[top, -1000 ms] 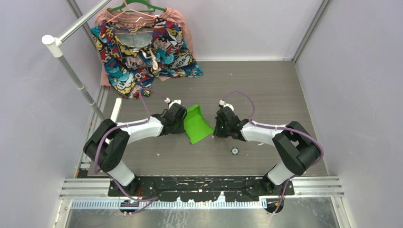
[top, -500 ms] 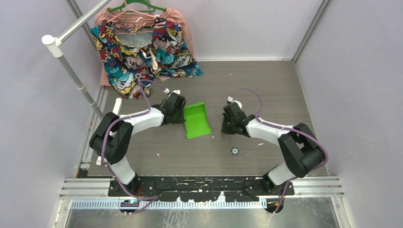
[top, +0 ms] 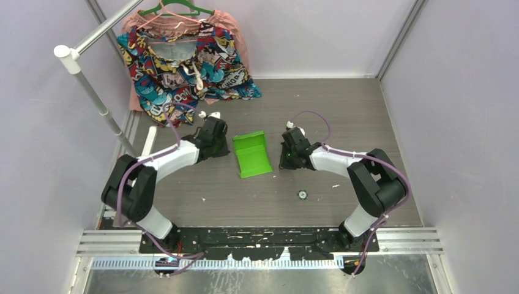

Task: Fold the paper box
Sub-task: Move the paper box to the center of the board, then close the paper box at the center of the board.

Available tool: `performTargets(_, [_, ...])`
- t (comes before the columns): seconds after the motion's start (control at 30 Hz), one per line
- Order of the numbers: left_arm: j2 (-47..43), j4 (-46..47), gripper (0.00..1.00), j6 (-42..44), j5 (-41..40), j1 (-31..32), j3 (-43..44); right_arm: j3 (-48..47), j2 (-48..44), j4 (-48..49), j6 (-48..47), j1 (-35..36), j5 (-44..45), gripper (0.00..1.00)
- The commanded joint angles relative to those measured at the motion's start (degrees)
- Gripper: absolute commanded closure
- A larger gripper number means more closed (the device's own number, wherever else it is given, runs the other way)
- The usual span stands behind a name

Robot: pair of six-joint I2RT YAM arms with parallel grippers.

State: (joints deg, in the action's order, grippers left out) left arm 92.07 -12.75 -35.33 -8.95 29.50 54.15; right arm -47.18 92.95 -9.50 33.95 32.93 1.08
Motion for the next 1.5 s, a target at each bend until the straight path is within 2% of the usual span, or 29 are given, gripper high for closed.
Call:
performTargets(0.0, [-6.9, -0.6, 0.92, -1.4, 1.1, 0.0, -3.0, -3.0, 0.1, 2.5, -0.3, 0.1, -2.9, 0.99])
performTargets(0.1, [-9.2, 0.3, 1.00, -3.0, 3.3, 0.0, -6.0, -3.6, 0.1, 2.5, -0.2, 0.1, -3.7, 0.99])
performTargets(0.27, [-9.9, 3.7, 1.00, -5.5, 5.9, 0.5, -10.7, -4.6, 0.5, 2.5, -0.4, 0.7, -4.7, 0.99])
performTargets(0.47, [-8.7, 4.8, 1.00, -7.1, 5.2, 3.8, -11.4, -5.4, 1.7, 2.0, -0.6, 2.2, -4.8, 0.99])
performTargets(0.6, [-8.4, 3.8, 0.90, -7.3, 4.9, 4.6, -10.7, -5.2, 1.8, 1.2, -0.8, 2.8, -4.1, 0.90])
performTargets(0.87, [-8.9, 2.7, 0.87, -7.5, 4.9, 4.9, -11.2, -4.2, 1.4, 1.2, -0.8, 2.9, -3.1, 0.76])
performTargets(1.47, [-7.1, 1.8, 0.85, -8.5, 4.0, 8.2, -11.4, -3.9, 1.4, 1.1, -0.9, 4.3, -3.4, 0.77])
